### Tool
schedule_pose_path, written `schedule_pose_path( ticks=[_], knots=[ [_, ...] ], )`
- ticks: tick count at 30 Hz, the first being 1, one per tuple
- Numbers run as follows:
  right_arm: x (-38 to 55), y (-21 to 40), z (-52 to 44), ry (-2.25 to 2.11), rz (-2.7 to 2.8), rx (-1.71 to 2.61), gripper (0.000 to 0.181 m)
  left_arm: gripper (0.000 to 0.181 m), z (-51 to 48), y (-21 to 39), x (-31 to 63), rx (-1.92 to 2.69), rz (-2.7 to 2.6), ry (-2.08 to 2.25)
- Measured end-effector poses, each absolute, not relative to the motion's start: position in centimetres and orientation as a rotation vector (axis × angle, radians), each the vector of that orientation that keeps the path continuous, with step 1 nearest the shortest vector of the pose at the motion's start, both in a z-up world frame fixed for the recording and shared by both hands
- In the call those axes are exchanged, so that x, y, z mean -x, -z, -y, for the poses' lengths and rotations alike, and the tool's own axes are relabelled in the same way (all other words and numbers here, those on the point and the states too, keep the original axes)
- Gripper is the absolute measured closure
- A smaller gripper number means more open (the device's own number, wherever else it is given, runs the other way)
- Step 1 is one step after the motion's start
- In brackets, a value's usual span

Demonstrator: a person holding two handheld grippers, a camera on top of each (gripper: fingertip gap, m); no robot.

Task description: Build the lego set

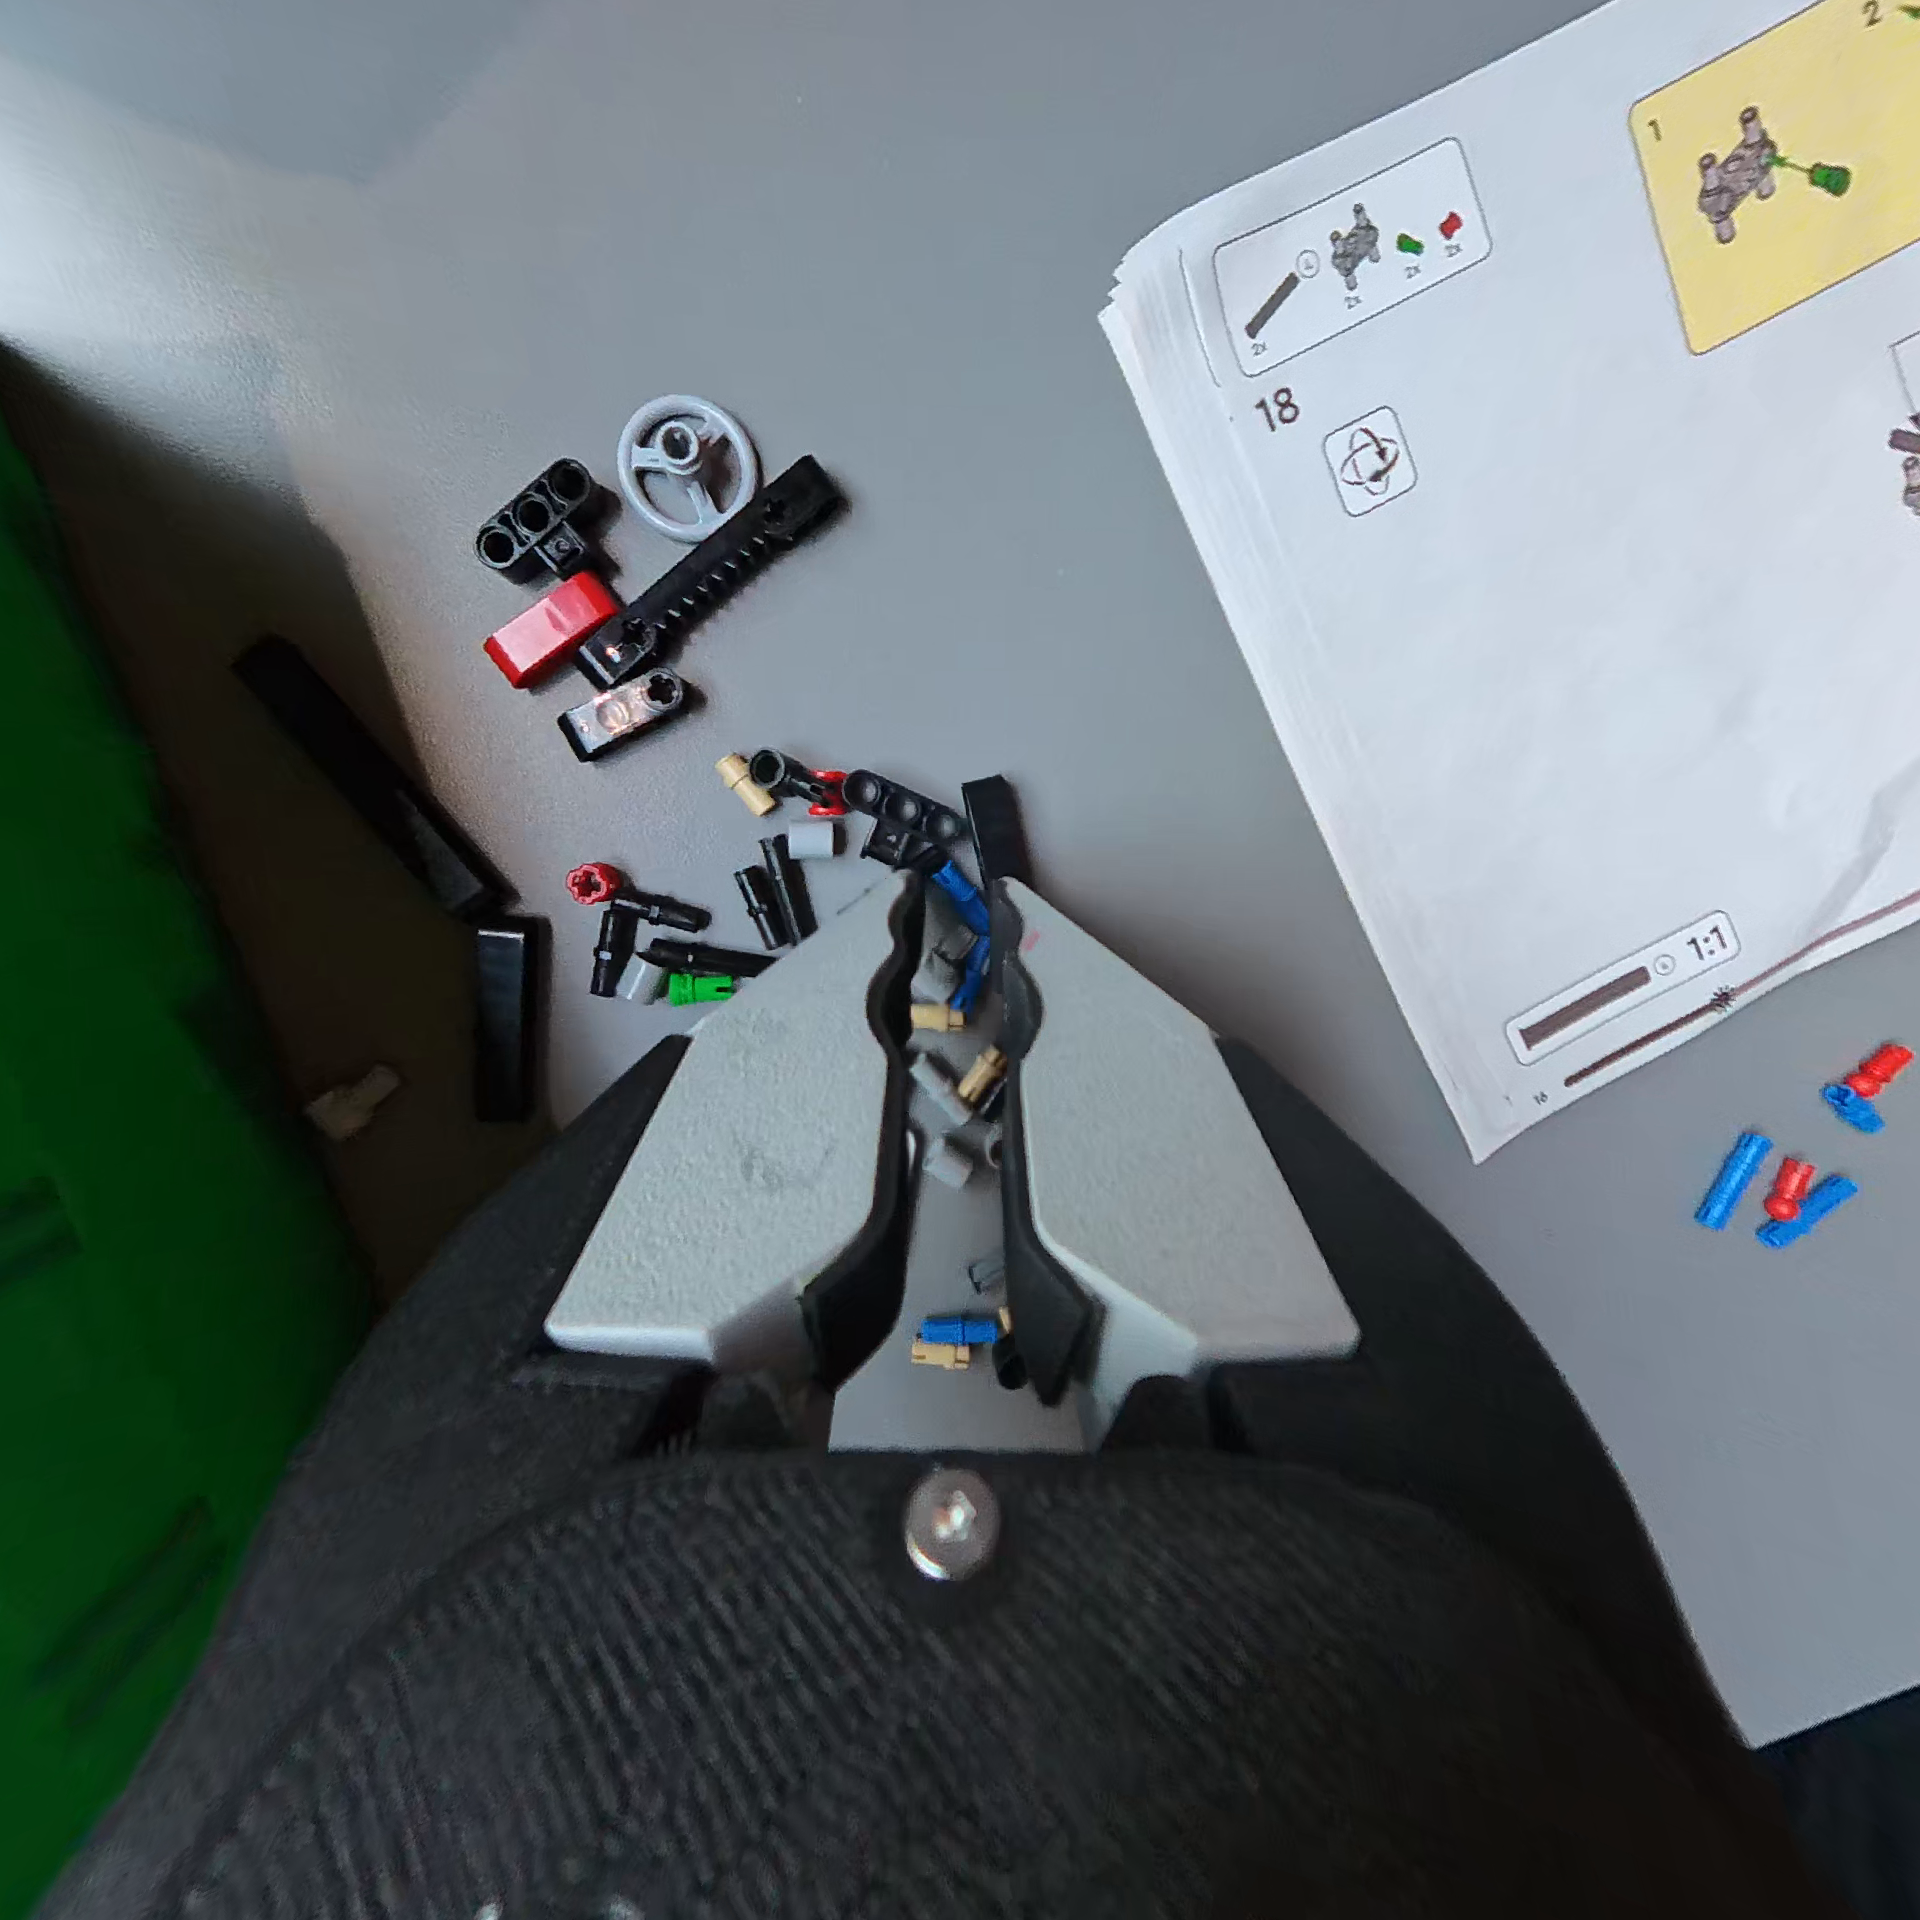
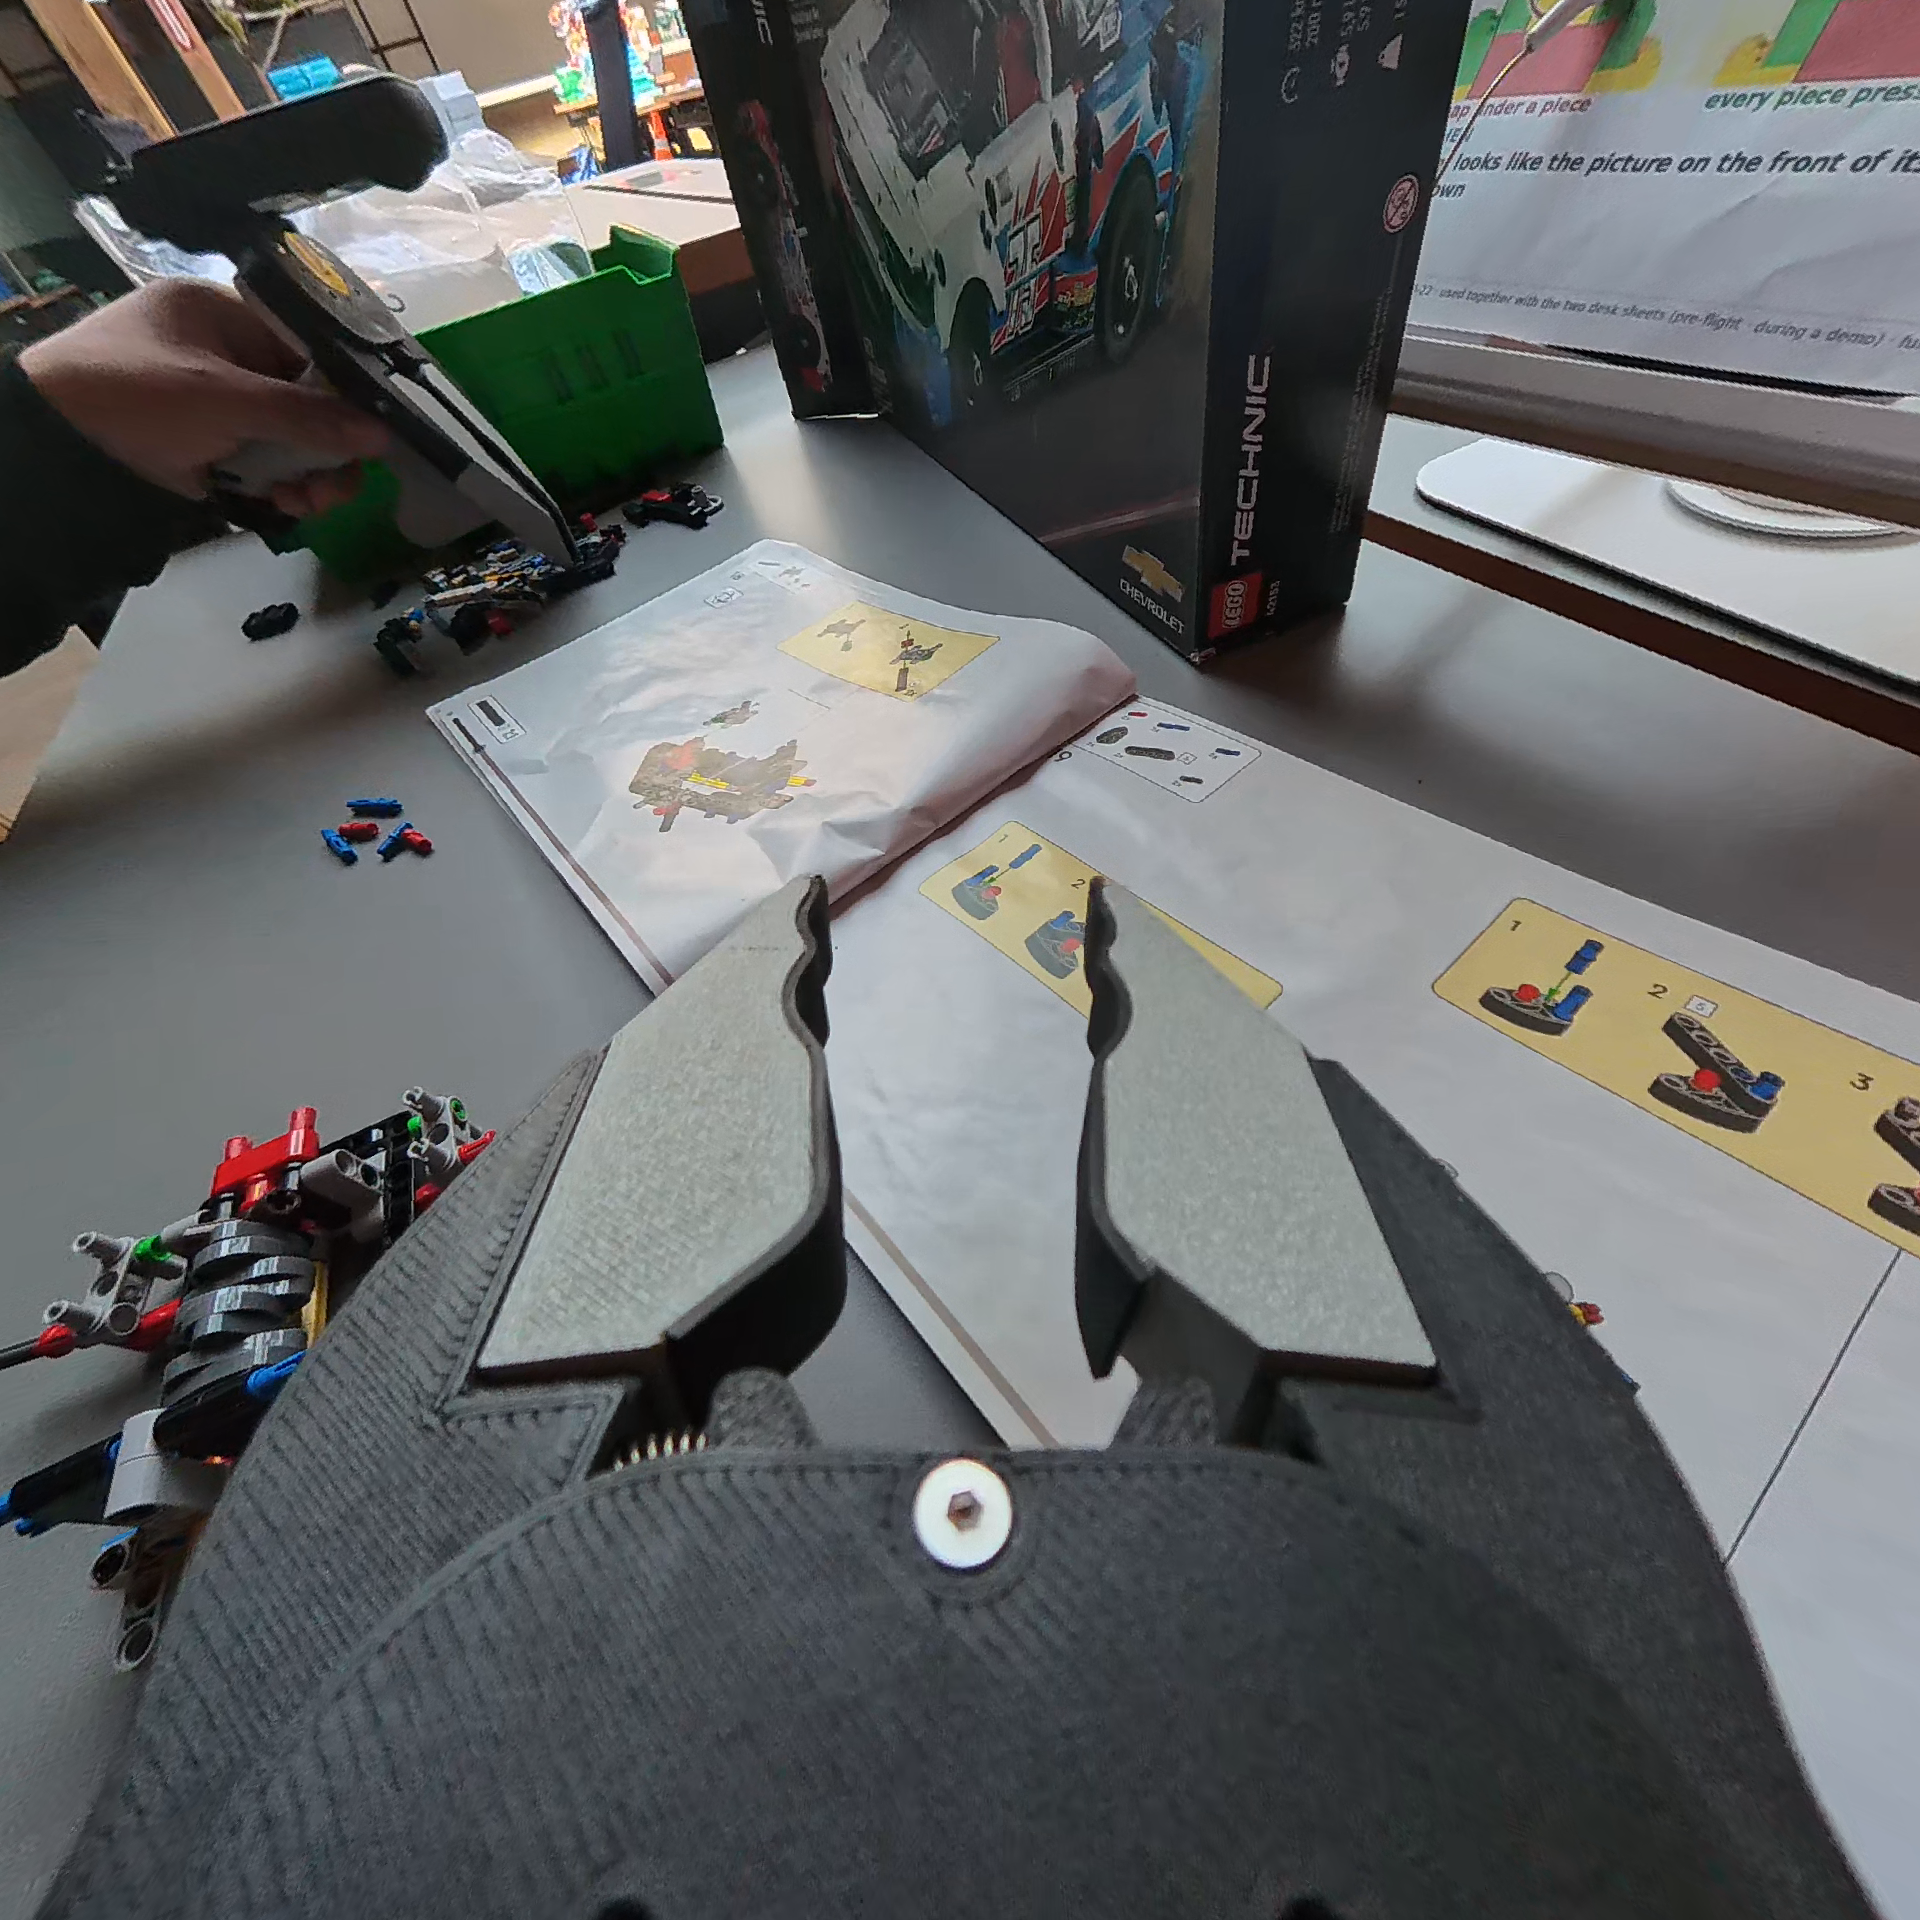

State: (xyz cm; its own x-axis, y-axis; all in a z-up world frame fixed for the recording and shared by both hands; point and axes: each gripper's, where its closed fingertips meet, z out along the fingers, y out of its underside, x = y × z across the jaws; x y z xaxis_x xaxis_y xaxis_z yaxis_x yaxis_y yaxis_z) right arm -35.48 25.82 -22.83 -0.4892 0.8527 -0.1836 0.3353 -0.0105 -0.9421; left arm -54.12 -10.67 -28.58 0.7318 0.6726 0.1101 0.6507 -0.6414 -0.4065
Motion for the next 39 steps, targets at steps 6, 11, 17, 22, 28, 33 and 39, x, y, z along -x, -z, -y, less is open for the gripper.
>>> schedule_pose_path(
  ticks=[6,11,17,22,28,33,39],
  knots=[
    [35.5,22.8,-25.9,-1.523,1.815,1.234,0.135,0.174,10.8,28.5,54.2,2.527,0.998,-0.100],
    [35.5,22.8,-25.9,-1.517,1.816,1.228,0.135,0.175,11.2,28.6,54.4,2.541,1.006,-0.114],
    [35.4,22.8,-25.8,-1.518,1.818,1.227,0.135,0.175,10.9,29.1,53.9,2.560,0.995,-0.096],
    [35.4,22.8,-25.8,-1.514,1.818,1.223,0.135,0.175,10.5,28.5,53.9,2.537,0.989,-0.094],
    [35.4,22.8,-25.8,-1.507,1.824,1.219,0.136,0.175,10.6,28.9,53.9,2.559,0.993,-0.099],
    [35.4,22.8,-25.8,-1.509,1.822,1.218,0.136,0.176,10.2,28.9,53.7,2.548,0.992,-0.088],
    [35.5,22.8,-25.7,-1.508,1.830,1.219,0.136,0.175,9.9,28.7,53.7,2.547,0.978,-0.089]
  ],
)
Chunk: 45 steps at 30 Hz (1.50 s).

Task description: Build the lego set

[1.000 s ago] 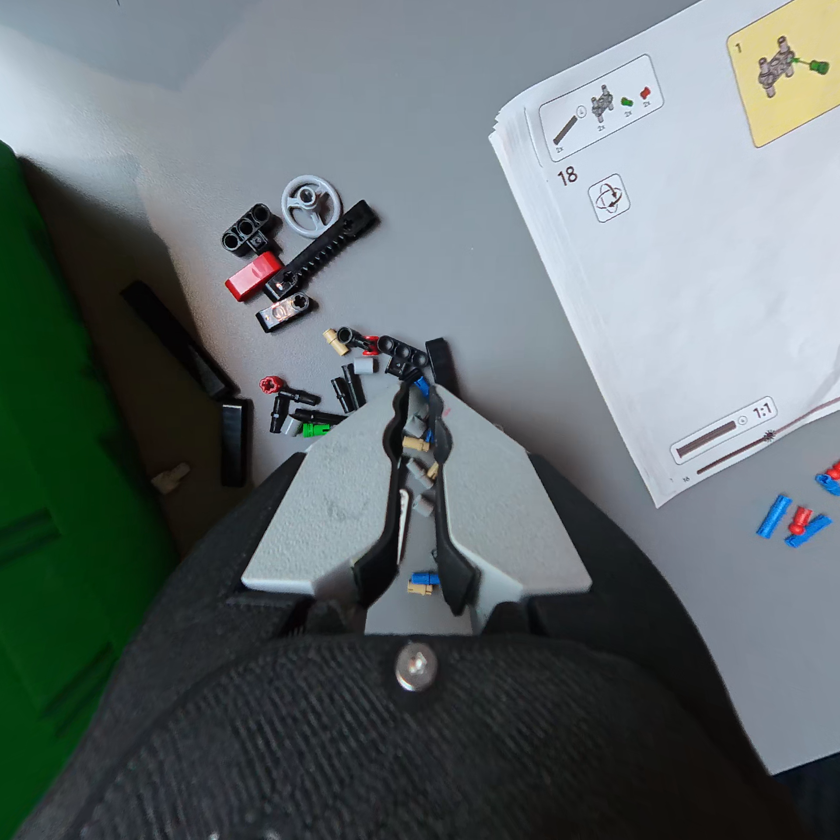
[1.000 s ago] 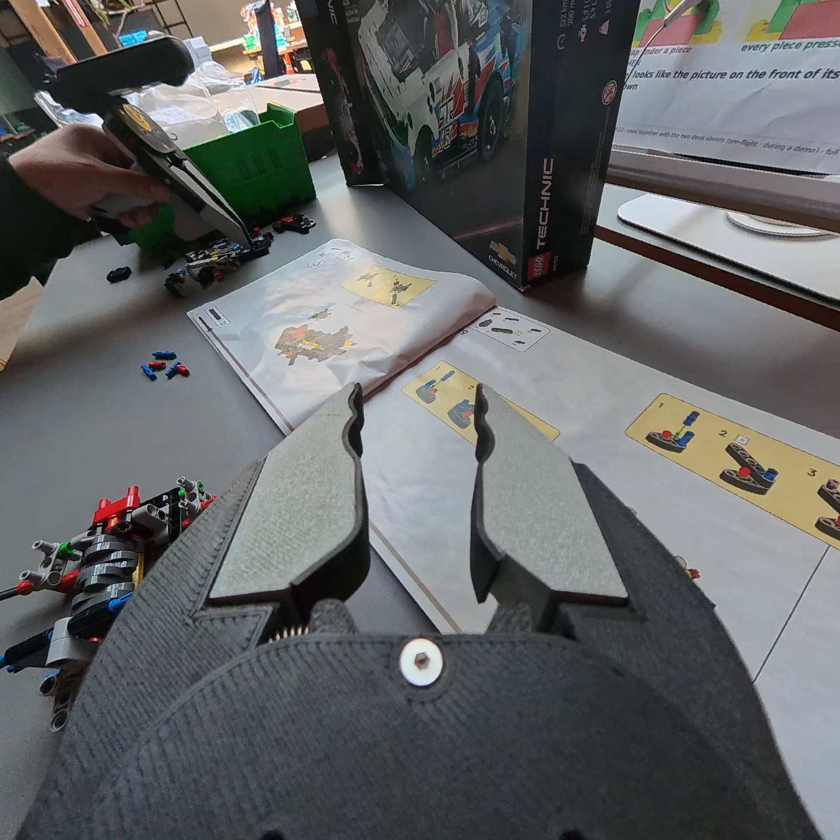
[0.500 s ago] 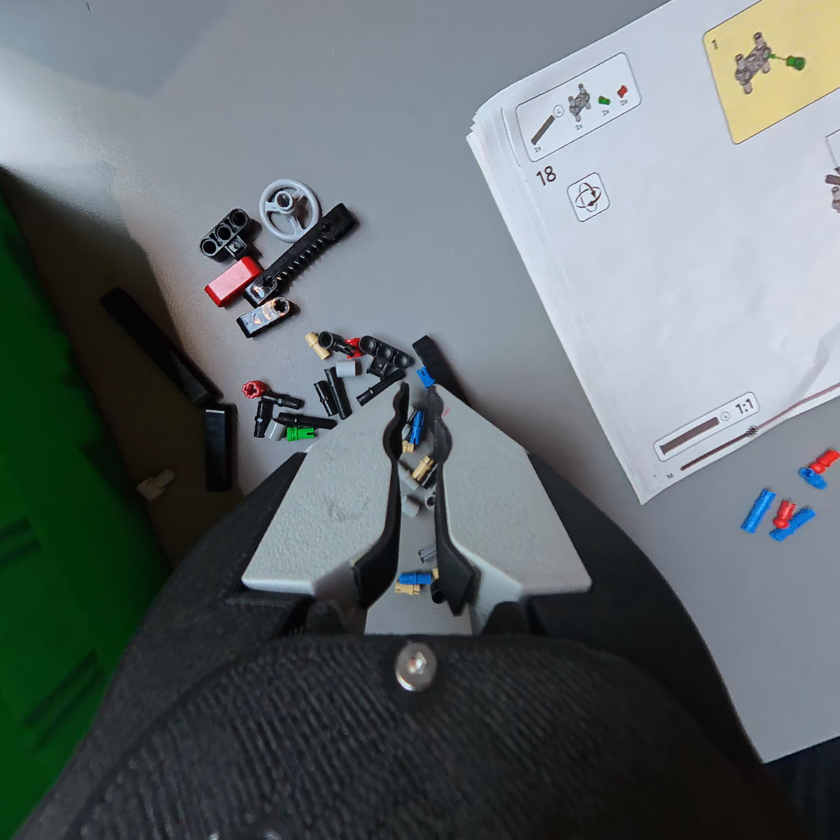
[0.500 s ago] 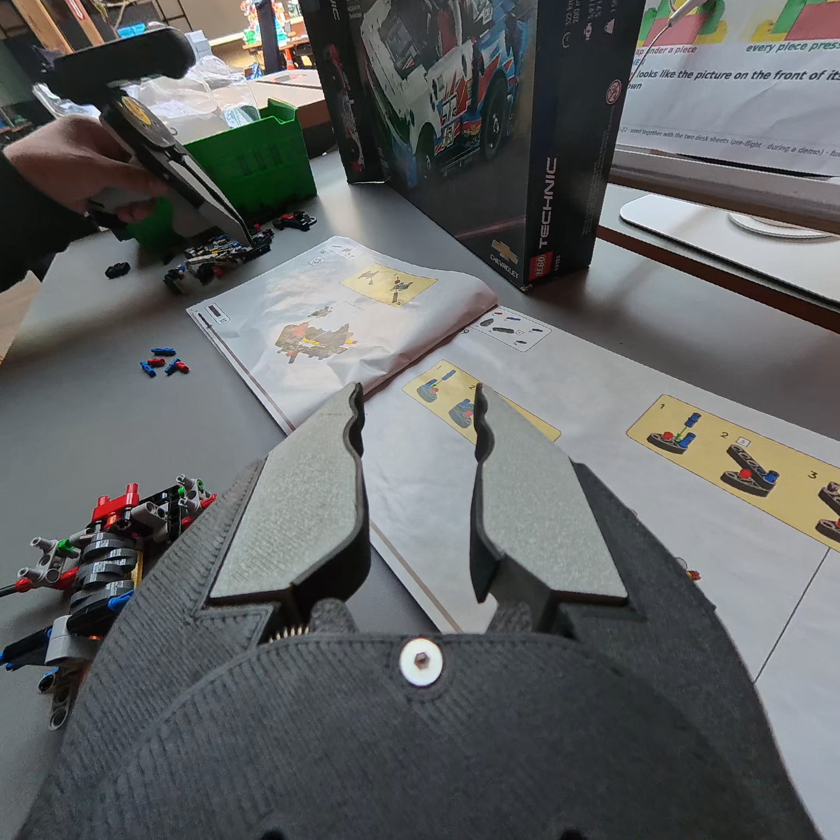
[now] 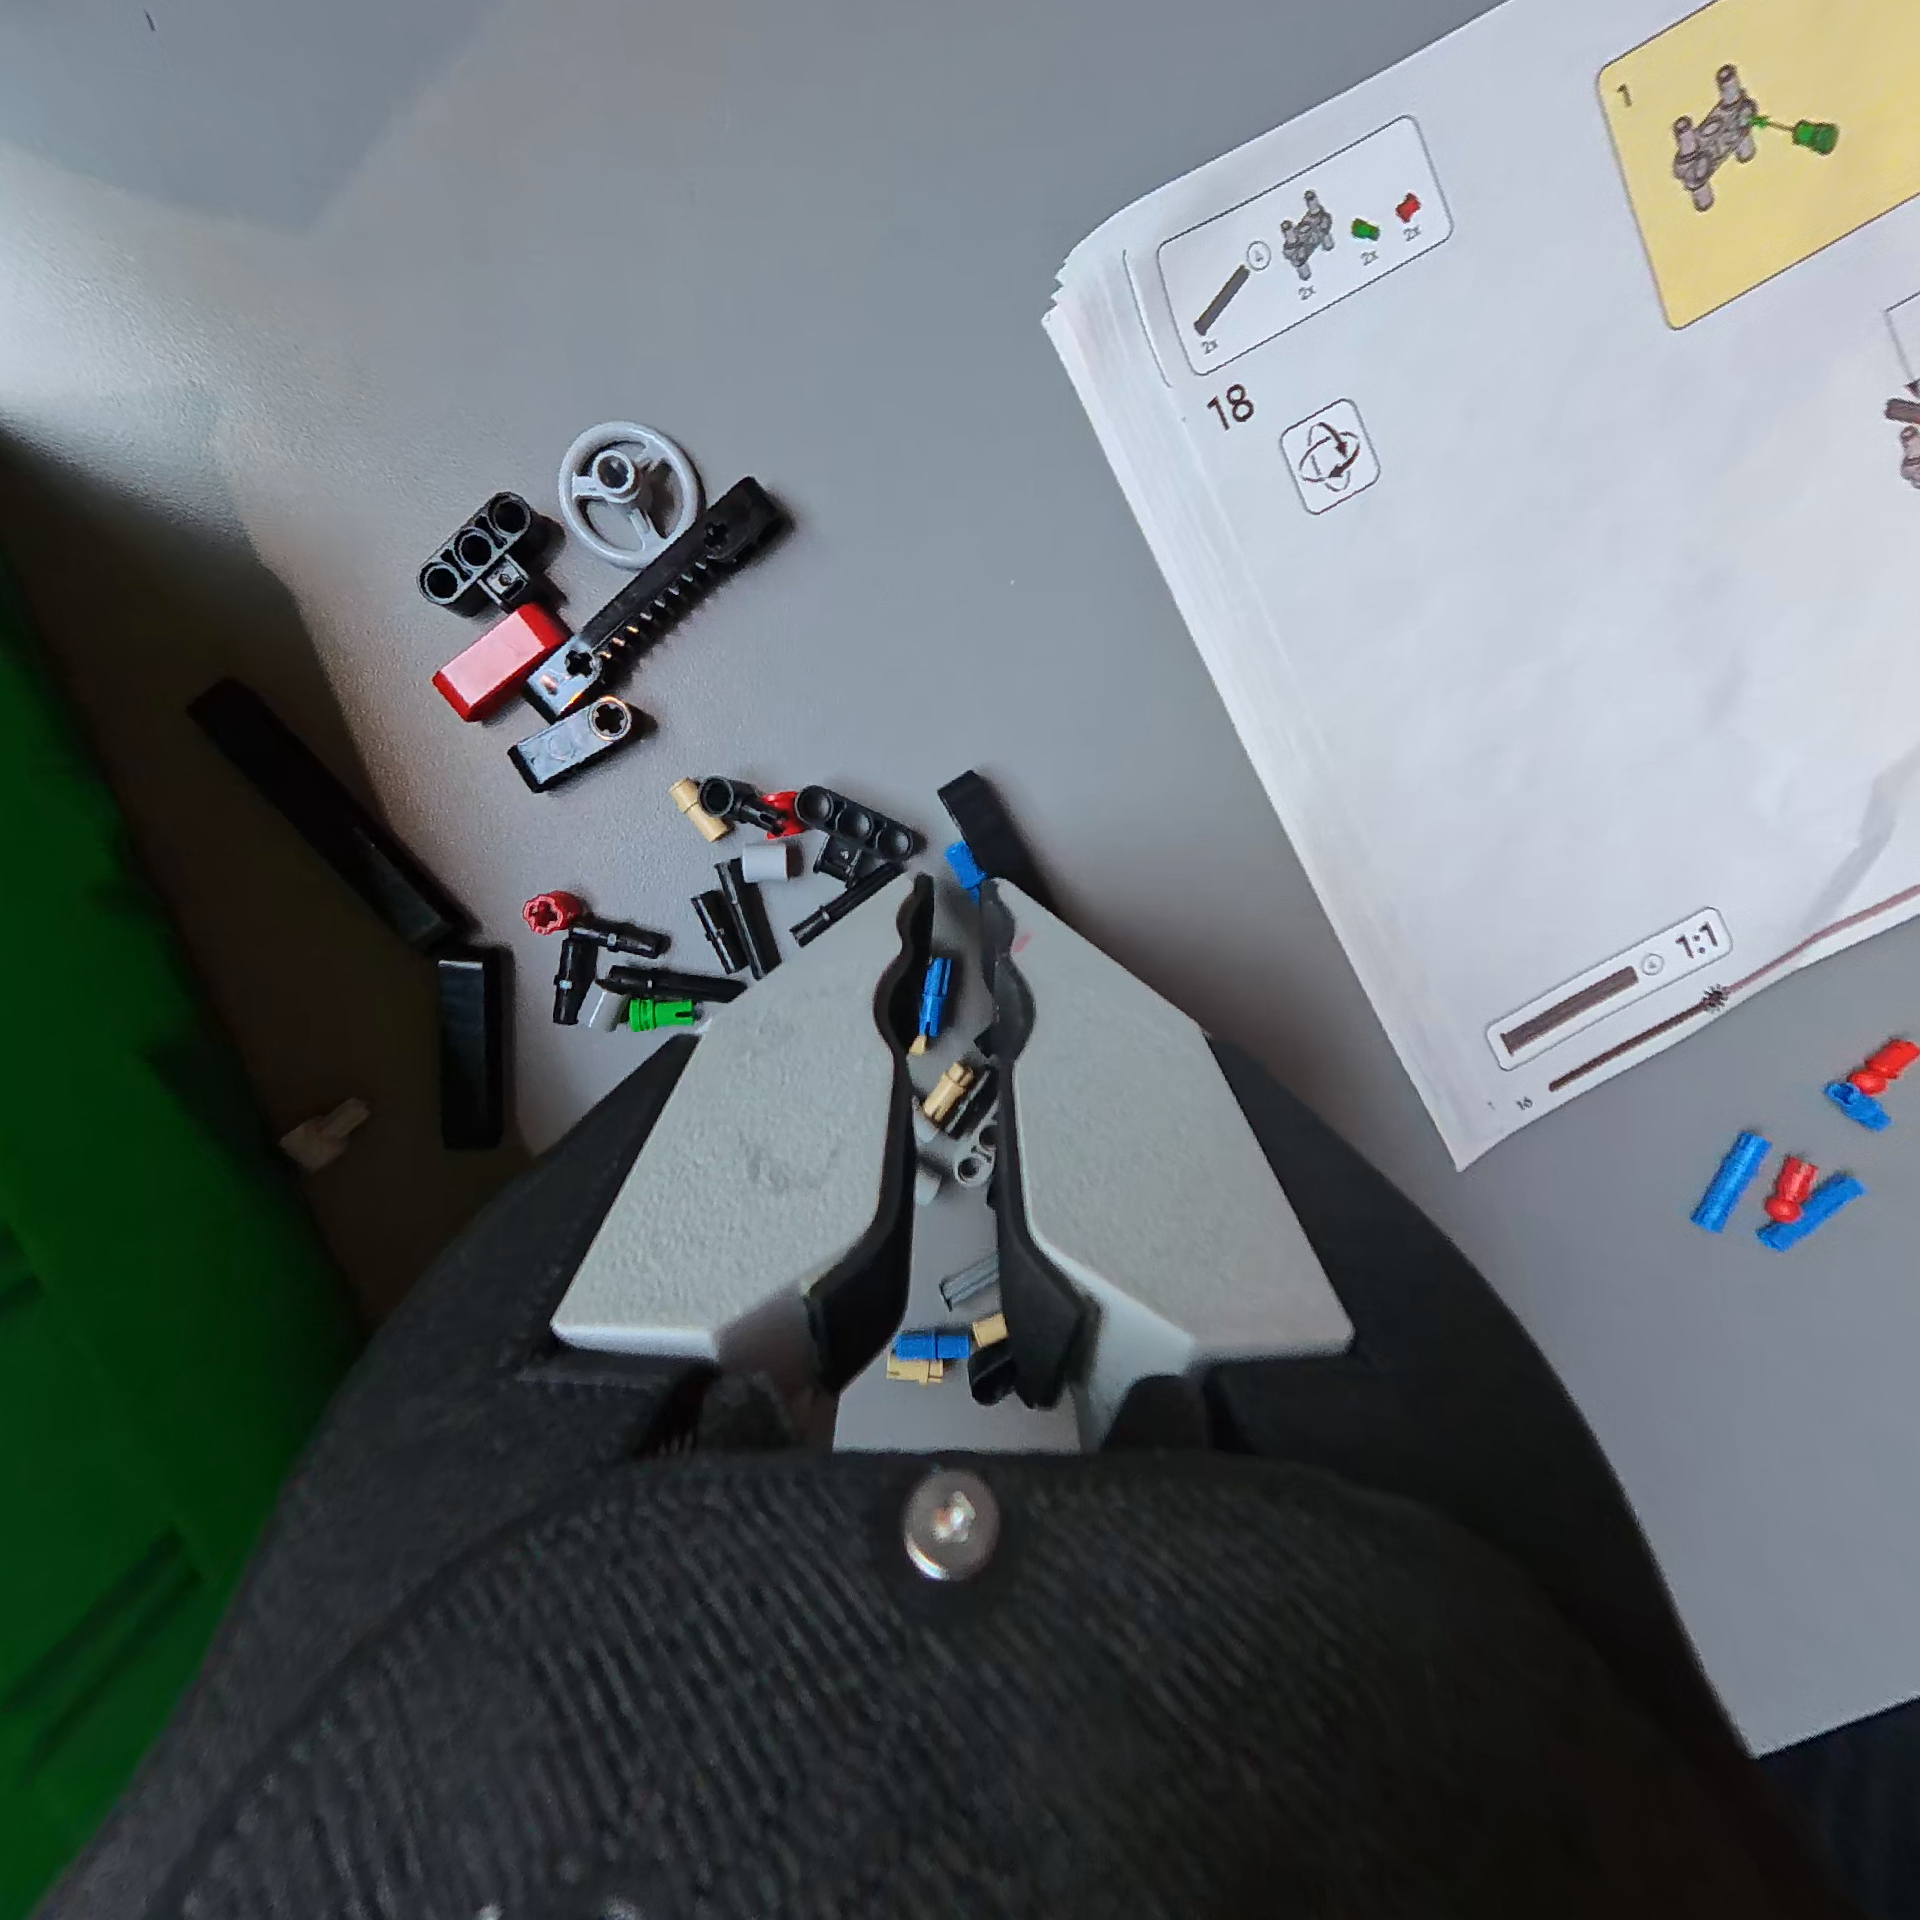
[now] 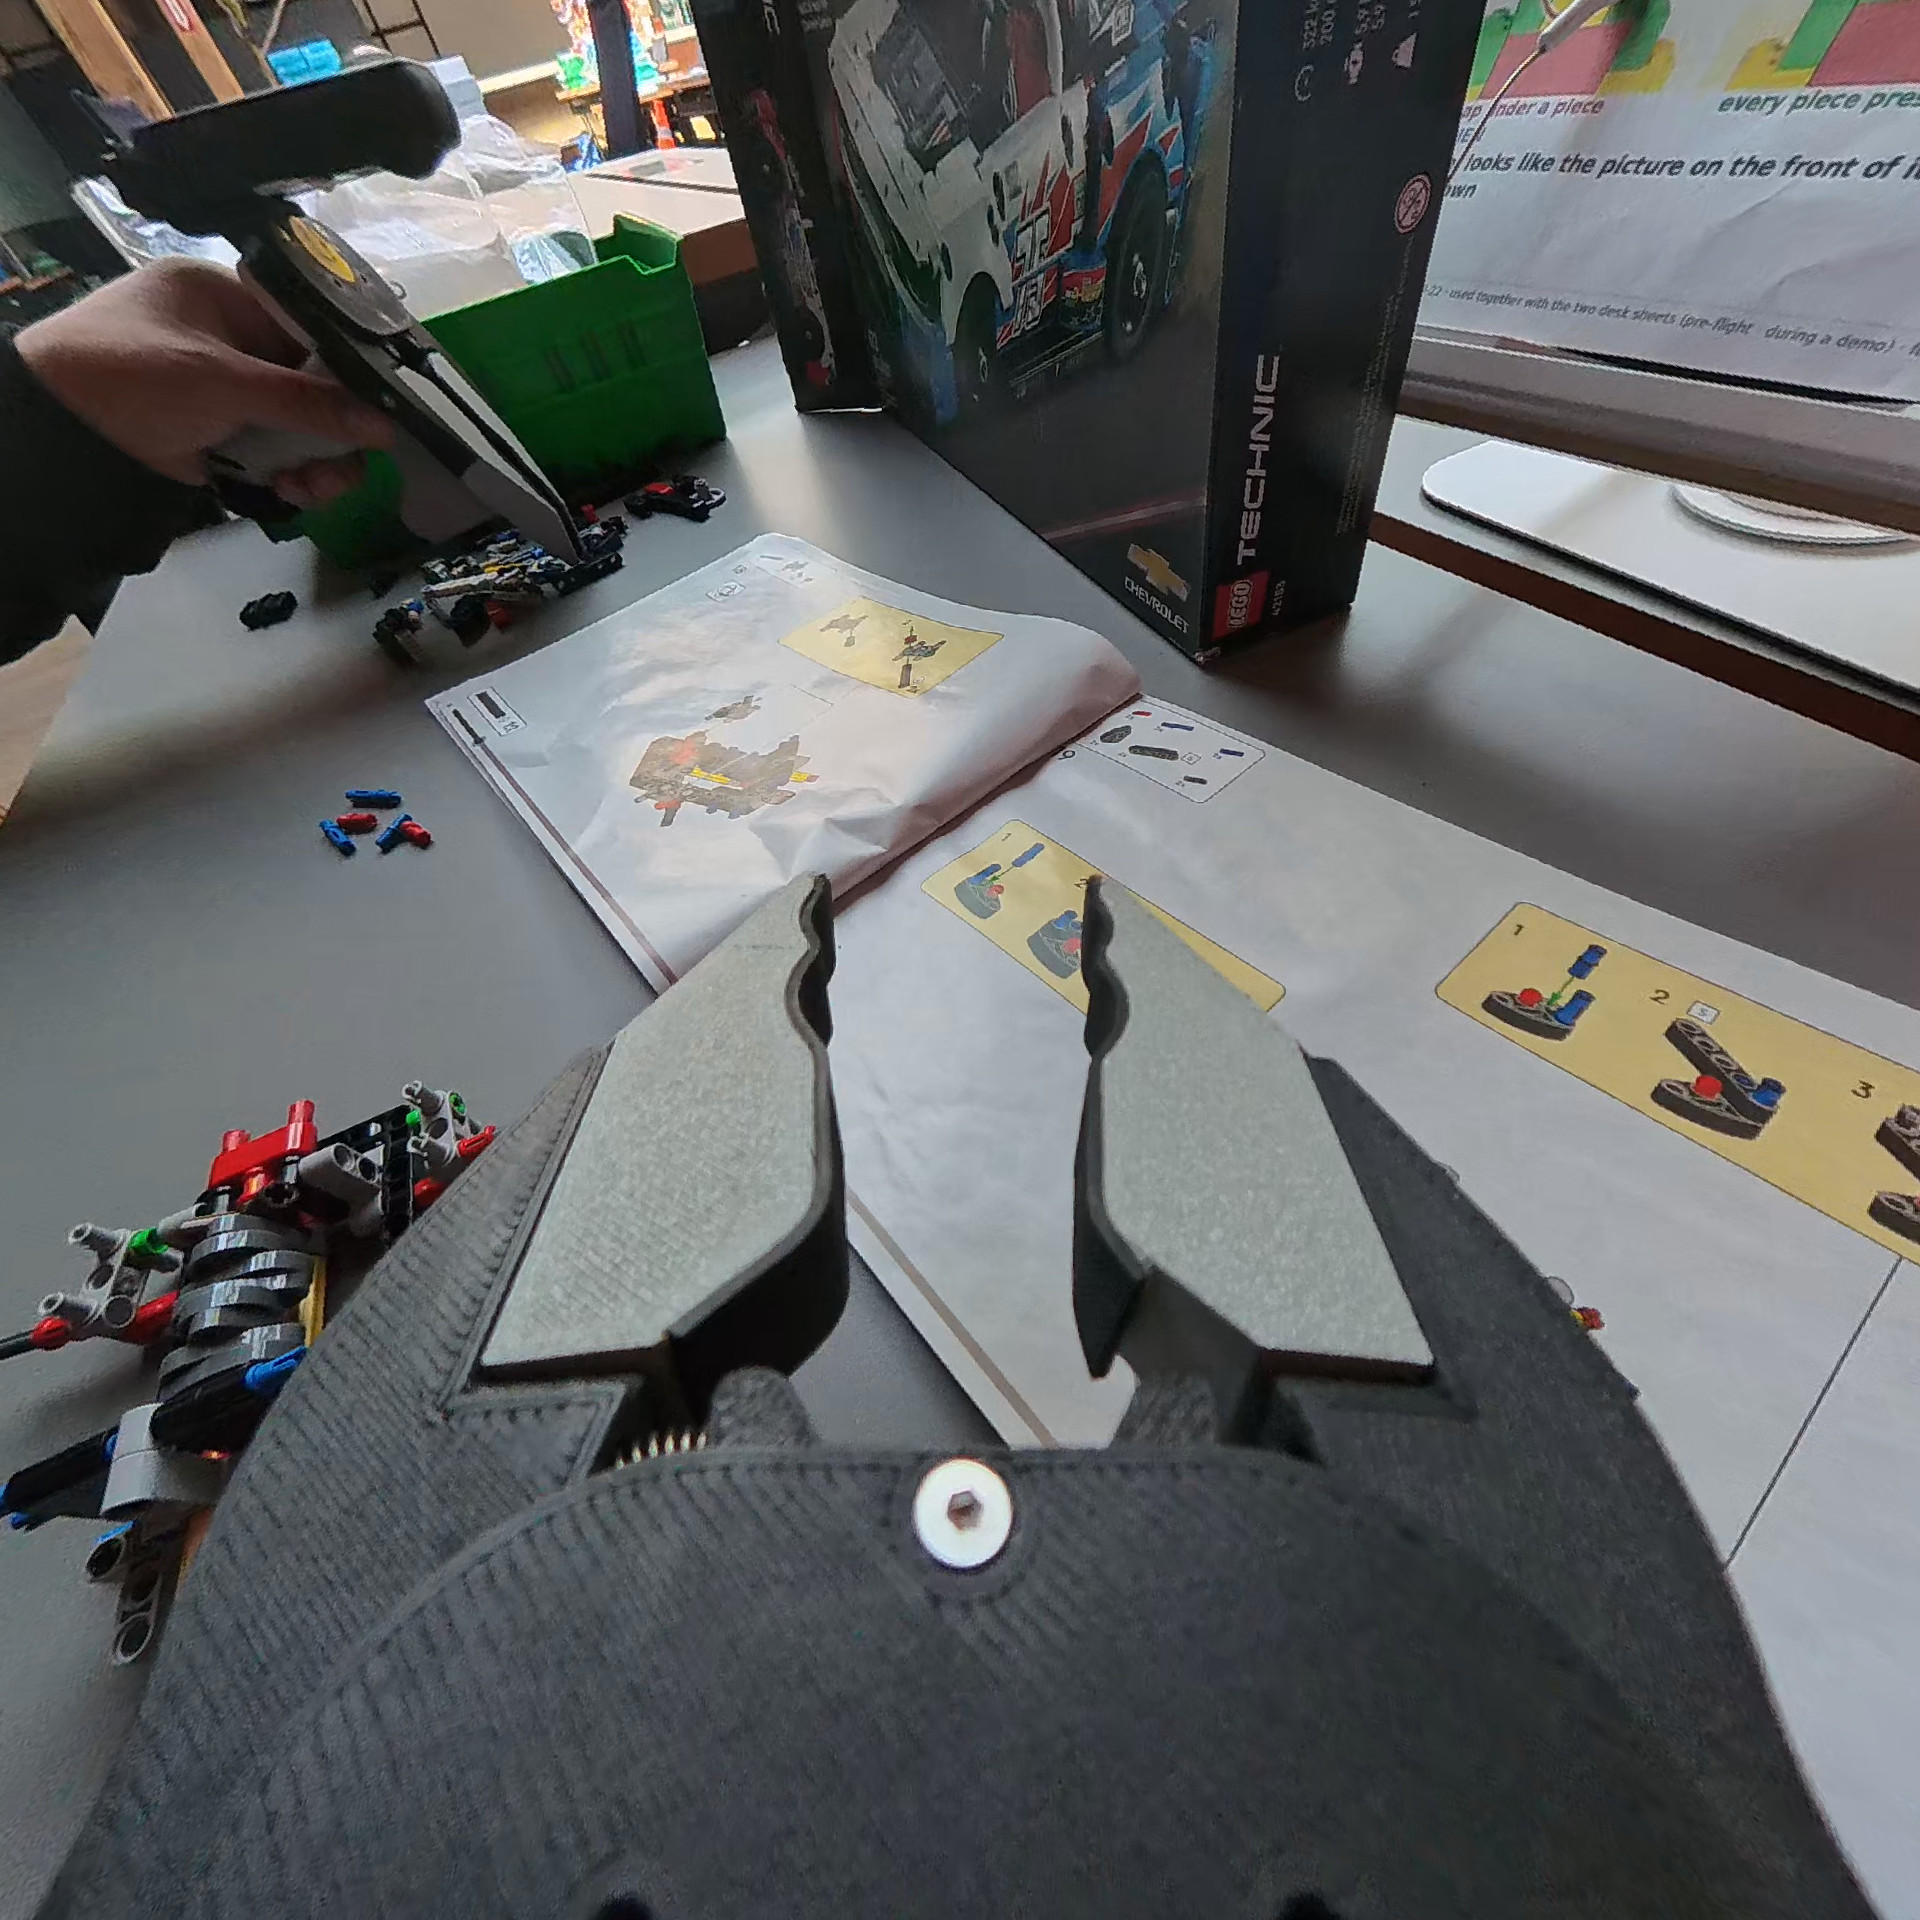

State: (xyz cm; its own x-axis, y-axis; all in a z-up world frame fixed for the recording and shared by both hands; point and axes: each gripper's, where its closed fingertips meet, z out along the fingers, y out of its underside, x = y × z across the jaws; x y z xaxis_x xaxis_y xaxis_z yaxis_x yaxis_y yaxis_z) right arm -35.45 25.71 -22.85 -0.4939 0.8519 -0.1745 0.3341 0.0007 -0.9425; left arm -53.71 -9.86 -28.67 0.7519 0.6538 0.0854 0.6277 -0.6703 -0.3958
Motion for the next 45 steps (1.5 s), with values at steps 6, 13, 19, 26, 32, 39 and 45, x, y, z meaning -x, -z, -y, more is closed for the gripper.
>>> schedule_pose_path(
  ticks=[6,13,19,26,32,39,45],
  knots=[
    [35.4,22.8,-25.7,-1.509,1.826,1.218,0.136,0.174,9.4,29.1,53.7,2.548,0.979,-0.071],
    [35.4,22.9,-25.7,-1.508,1.835,1.220,0.136,0.178,9.8,29.2,53.7,2.573,0.966,-0.105],
    [35.4,22.9,-25.6,-1.504,1.835,1.215,0.136,0.178,10.0,28.7,53.2,2.597,0.924,-0.124],
    [35.5,23.0,-25.6,-1.506,1.844,1.221,0.136,0.178,4.7,25.6,44.0,2.601,0.540,0.118],
    [35.4,23.0,-25.5,-1.502,1.846,1.216,0.138,0.178,1.3,26.6,35.1,2.720,0.148,0.219],
    [35.4,23.0,-25.5,-1.495,1.847,1.210,0.138,0.178,0.9,27.9,33.9,2.809,-0.016,0.187],
    [35.4,23.0,-25.5,-1.496,1.852,1.210,0.139,0.178,1.1,28.9,34.1,2.844,-0.107,0.195]
  ],
)
